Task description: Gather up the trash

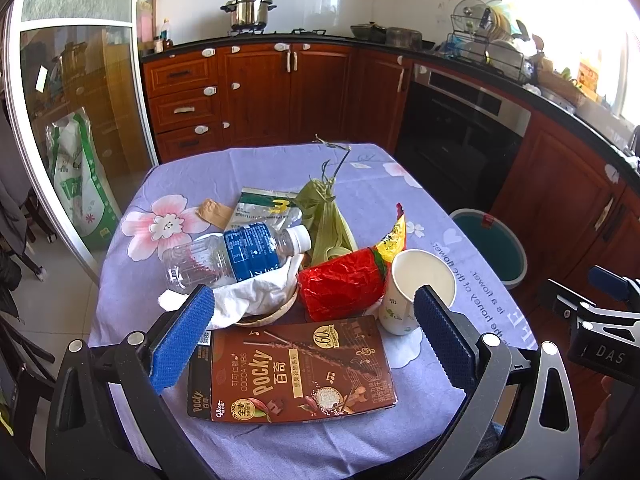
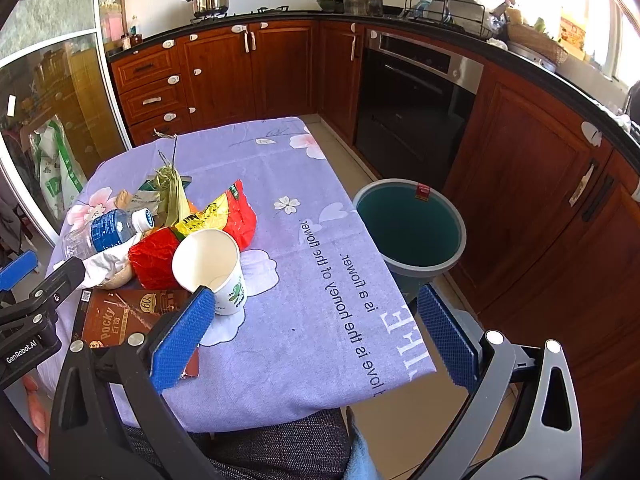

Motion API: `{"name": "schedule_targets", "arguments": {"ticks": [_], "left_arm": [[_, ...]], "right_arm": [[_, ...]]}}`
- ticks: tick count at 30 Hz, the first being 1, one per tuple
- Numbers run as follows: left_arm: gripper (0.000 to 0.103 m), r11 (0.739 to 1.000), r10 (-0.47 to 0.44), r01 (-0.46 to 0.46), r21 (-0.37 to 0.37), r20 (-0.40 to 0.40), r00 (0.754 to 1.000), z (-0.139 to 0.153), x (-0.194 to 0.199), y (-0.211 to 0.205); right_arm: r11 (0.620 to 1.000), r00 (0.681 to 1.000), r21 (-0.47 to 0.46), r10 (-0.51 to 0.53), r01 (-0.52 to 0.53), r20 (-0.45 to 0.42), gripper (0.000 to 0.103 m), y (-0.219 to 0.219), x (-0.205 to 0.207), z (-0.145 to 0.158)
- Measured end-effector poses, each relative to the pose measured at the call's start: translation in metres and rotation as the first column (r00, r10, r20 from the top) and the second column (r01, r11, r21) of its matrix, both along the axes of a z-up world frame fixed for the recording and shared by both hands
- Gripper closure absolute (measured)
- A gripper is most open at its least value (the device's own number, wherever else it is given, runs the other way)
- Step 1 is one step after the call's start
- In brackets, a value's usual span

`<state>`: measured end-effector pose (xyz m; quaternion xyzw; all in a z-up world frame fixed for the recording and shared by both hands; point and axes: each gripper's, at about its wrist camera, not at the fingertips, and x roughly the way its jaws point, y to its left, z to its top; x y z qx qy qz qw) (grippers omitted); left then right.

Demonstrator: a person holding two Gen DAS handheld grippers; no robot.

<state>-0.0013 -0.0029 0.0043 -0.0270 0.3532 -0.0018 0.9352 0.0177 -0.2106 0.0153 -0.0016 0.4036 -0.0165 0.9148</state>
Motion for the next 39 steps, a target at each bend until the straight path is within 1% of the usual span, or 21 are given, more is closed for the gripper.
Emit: {"name": "schedule_targets", "arguments": {"ticks": [16,39], "left_arm": [[0.004,1.000,0.005,-0.005,-0.007,-0.001,1.000,-0.0016,0.0003,0.0021],[0.004,1.000,0.002,-0.002,0.003,0.002,1.000,-0.0006,-0.0004,-0.0009]], "right_arm": [[1.000,1.000,-0.001,-0.001,0.001,-0.001,0.006,-0.0003,0.0007,0.0002],[1.000,1.000,-0.005,0.000,0.000,-0.007,0.006,0.0007,0.0018,0.0001]]}}
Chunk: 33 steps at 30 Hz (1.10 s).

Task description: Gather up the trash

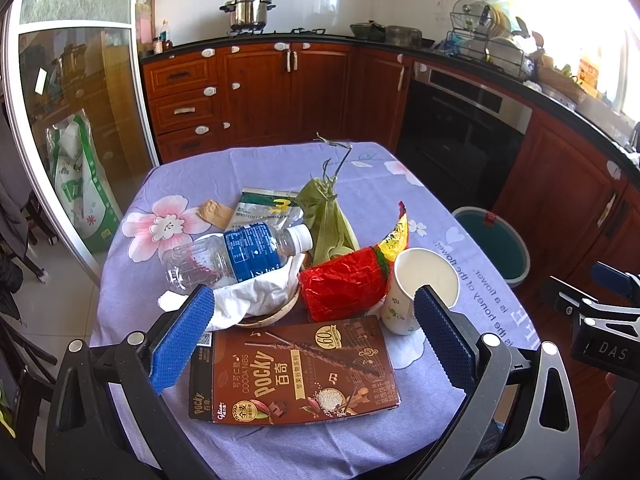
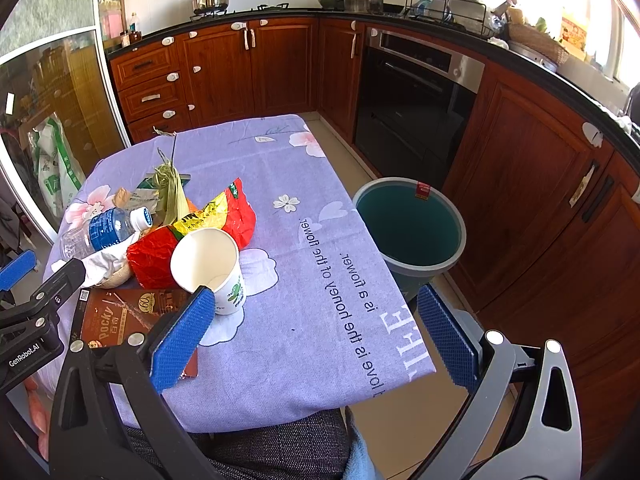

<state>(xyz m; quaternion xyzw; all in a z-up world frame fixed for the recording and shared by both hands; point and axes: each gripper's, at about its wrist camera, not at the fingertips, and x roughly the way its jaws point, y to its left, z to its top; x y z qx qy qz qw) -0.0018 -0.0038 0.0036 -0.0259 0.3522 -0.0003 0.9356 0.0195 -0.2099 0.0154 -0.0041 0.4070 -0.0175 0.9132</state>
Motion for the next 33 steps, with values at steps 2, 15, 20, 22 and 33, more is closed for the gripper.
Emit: {"name": "schedule_targets", "arguments": {"ticks": [2,15,20,22,33], "left_arm": [[0.004,1.000,-0.001,0.001,0.000,0.000,1.000,0.000,0.000,0.000],[0.004,1.000,-0.010,0.010,0.005,-0.014,1.000,-0.007,0.002,0.002],[0.004,1.000,-0.010,0.010,0.006,-0.015,1.000,-0.008,0.002,0.002],[0.004,1.000,-0.014,0.014,0.007,-0.020,1.000,-0.009,0.003,0.002],[0.004,0.989,-0.146,0.146,0.020,-0.001,0.989,-0.022,0.034,0.025]], "right_arm": [[1.000,1.000,0.001,0.000,0.000,-0.001,0.006,0.000,0.000,0.000],[1.000,1.000,0.000,-0.004,0.004,-0.015,0.006,-0.001,0.002,-0.005],[1.000,1.000,-0.001,-0.005,0.005,-0.018,0.006,-0.001,0.003,-0.006],[1.000,1.000,0.001,-0.004,0.004,-0.023,0.006,-0.001,0.004,-0.008],[0.995,0.995,0.069,0.071,-0.066,-0.072,0.006,-0.003,0.045,-0.019]]}}
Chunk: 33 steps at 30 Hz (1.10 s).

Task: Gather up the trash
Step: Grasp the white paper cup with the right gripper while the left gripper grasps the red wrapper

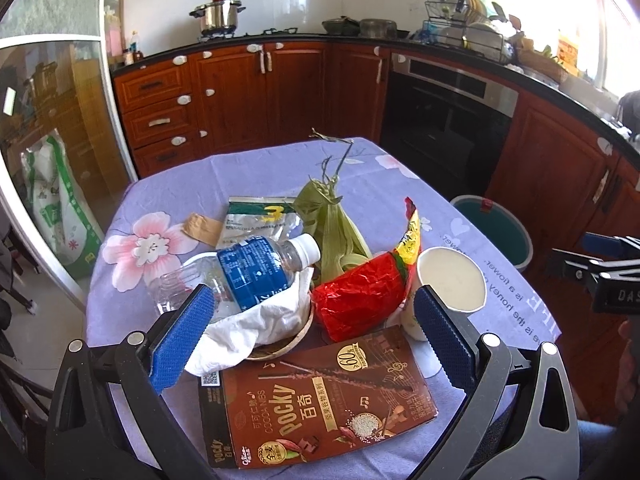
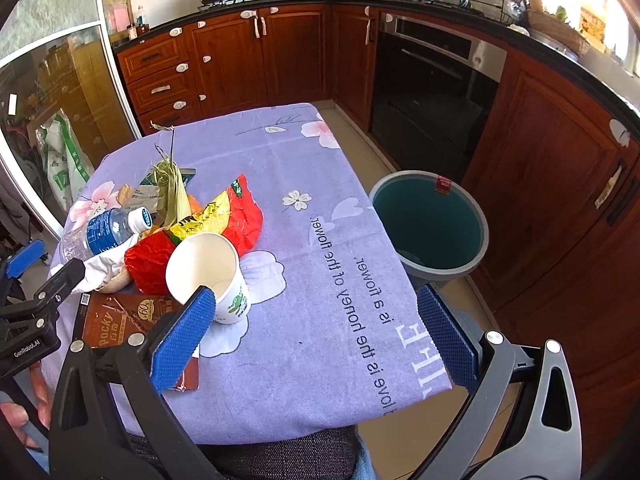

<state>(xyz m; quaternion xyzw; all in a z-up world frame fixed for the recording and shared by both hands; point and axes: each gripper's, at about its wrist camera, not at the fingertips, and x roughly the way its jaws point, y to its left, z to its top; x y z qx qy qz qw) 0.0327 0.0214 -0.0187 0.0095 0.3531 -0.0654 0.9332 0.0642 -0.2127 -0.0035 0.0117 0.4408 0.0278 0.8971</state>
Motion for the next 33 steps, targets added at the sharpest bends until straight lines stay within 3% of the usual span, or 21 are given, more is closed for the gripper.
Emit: {"name": "schedule_targets", "arguments": {"ticks": [3,5,7,11,14,15,18,25,33], "left_arm": [[0.004,0.999,-0.039,0.040,0.008,-0.031,0.999,-0.008,0.012,0.002],[0.004,0.997,-0.057,0.058,0.043,-0.041,0.998,-0.013,0.018,0.000],[0.004,0.994,-0.080,0.084,0.074,-0.054,0.995,-0.019,0.023,-0.003],[0.004,0.981,-0.131,0.140,0.131,-0.078,0.988,-0.024,0.034,-0.011],[0.004,0.973,-0.159,0.173,0.152,-0.098,0.982,-0.027,0.044,-0.018],[0.004,0.970,-0.167,0.182,0.163,-0.103,0.981,-0.028,0.047,-0.021],[0.004,0.961,-0.191,0.211,0.179,-0.123,0.974,-0.032,0.057,-0.028],[0.004,0.932,-0.278,0.309,0.189,-0.172,0.945,-0.041,0.068,-0.051],[0.023,0.911,-0.334,0.377,0.170,-0.236,0.913,-0.055,0.065,-0.069]], "right_arm": [[0.998,0.998,0.027,0.056,-0.055,-0.035,0.009,0.011,0.020,-0.008],[0.995,0.994,0.039,0.090,-0.088,-0.068,0.019,0.020,0.032,-0.017],[0.992,0.987,0.061,0.119,-0.113,-0.108,0.037,0.028,0.042,-0.027],[0.983,0.971,0.114,0.164,-0.146,-0.175,0.049,0.039,0.057,-0.047],[0.971,0.955,0.169,0.203,-0.168,-0.217,0.070,0.044,0.061,-0.060],[0.967,0.951,0.188,0.214,-0.173,-0.226,0.086,0.044,0.061,-0.063],[0.964,0.950,0.191,0.223,-0.183,-0.219,0.097,0.042,0.056,-0.067],[0.977,0.965,0.157,0.172,-0.141,-0.200,0.098,0.019,0.047,-0.068],[0.977,0.968,0.177,0.151,-0.115,-0.202,0.097,0.003,0.048,-0.072]]}}
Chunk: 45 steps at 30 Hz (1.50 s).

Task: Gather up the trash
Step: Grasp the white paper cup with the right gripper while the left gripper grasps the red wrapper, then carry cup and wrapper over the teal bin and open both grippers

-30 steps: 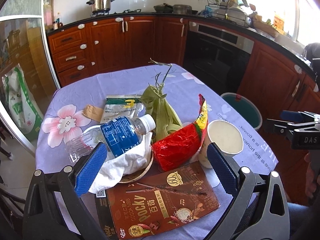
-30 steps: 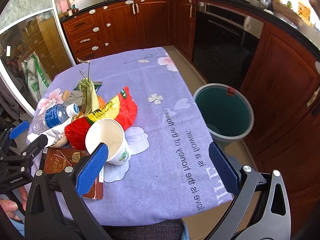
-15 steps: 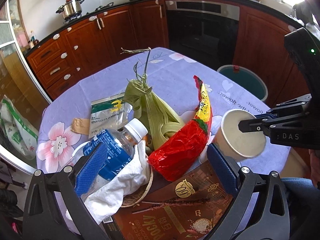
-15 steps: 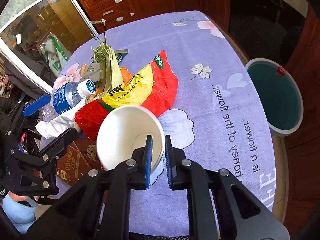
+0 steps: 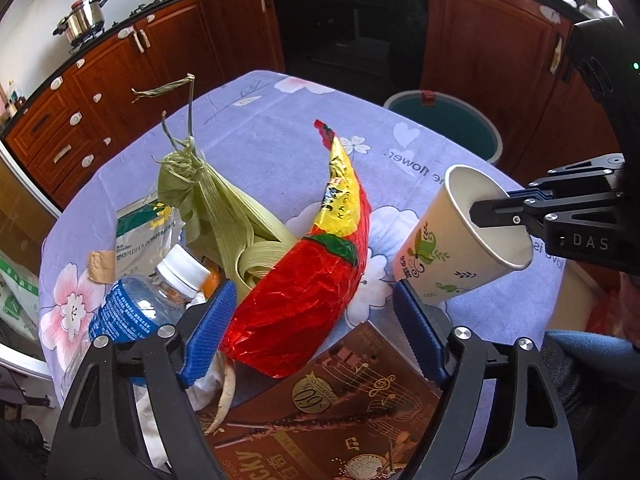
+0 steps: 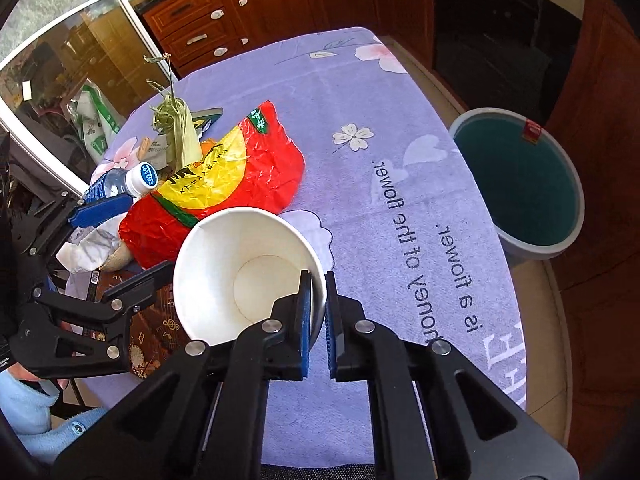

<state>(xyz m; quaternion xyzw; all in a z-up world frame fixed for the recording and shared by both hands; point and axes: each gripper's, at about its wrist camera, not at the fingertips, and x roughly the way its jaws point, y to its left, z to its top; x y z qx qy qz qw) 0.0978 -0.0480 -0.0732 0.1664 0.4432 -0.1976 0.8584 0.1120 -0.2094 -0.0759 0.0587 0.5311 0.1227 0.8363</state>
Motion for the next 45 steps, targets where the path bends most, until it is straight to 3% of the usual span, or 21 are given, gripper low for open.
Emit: {"name": "schedule_targets", "arguments": {"ticks": [6,10,14,15,16,19,28,33,36,39,41,42,45], "left_arm": [[0.042,0.994,-0.075,0.069,-0.085,-0.069,0.995,0.005,-0.013,-0.013],[0.045,0.994,-0.109,0.106,-0.040,-0.085,0.990,-0.004,-0.020,-0.027],[0.047,0.996,-0.084,0.086,0.021,-0.108,0.991,-0.018,-0.018,-0.033],[0.056,0.996,-0.080,0.083,0.024,-0.107,0.991,-0.019,-0.018,-0.035],[0.086,0.997,-0.075,0.078,0.025,-0.109,0.991,-0.018,-0.018,-0.036],[0.098,0.998,-0.060,0.062,0.020,-0.089,0.994,-0.008,-0.018,-0.038],[0.100,0.995,-0.038,0.033,-0.089,-0.051,0.998,0.038,-0.006,-0.051],[0.100,0.994,-0.061,0.058,-0.088,-0.033,0.998,0.047,-0.004,-0.062],[0.099,0.995,-0.051,0.046,-0.085,-0.062,0.997,0.038,0.000,-0.059],[0.099,0.995,-0.035,0.027,-0.093,-0.085,0.996,0.029,0.001,-0.053],[0.099,0.995,-0.027,0.017,-0.099,-0.096,0.995,0.026,0.003,-0.048],[0.099,0.995,-0.025,0.015,-0.100,-0.099,0.995,0.024,0.000,-0.045],[0.099,0.994,-0.022,0.010,-0.107,-0.115,0.993,0.020,0.001,-0.041]], "right_arm": [[0.999,0.999,0.014,-0.038,0.038,-0.010,0.095,-0.011,-0.001,-0.003],[0.998,0.999,0.026,-0.051,0.052,-0.012,0.095,-0.021,-0.004,-0.004],[0.998,0.998,0.030,-0.059,0.059,-0.008,0.095,-0.028,-0.009,-0.003],[0.998,0.998,0.031,-0.061,0.061,-0.003,0.095,-0.030,-0.010,-0.003],[0.997,0.998,0.032,-0.064,0.064,0.003,0.096,-0.031,-0.012,-0.002],[0.996,0.997,0.042,-0.074,0.073,0.017,0.097,-0.034,-0.014,0.001],[0.991,0.992,0.080,-0.109,0.103,0.070,0.099,-0.052,-0.015,0.020],[0.995,0.996,0.078,-0.070,0.066,0.047,0.099,-0.047,-0.014,0.016],[0.993,0.999,0.107,-0.041,0.041,0.001,0.095,-0.041,-0.012,0.007],[0.994,1.000,0.104,-0.020,0.021,-0.016,0.078,-0.034,-0.011,-0.001],[0.995,1.000,0.096,-0.011,0.013,-0.022,0.077,-0.029,-0.010,-0.005],[0.995,1.000,0.096,-0.006,0.009,-0.026,0.078,-0.027,-0.009,-0.006],[0.997,0.999,0.080,0.015,-0.013,-0.030,0.099,-0.019,-0.008,-0.010]]}}
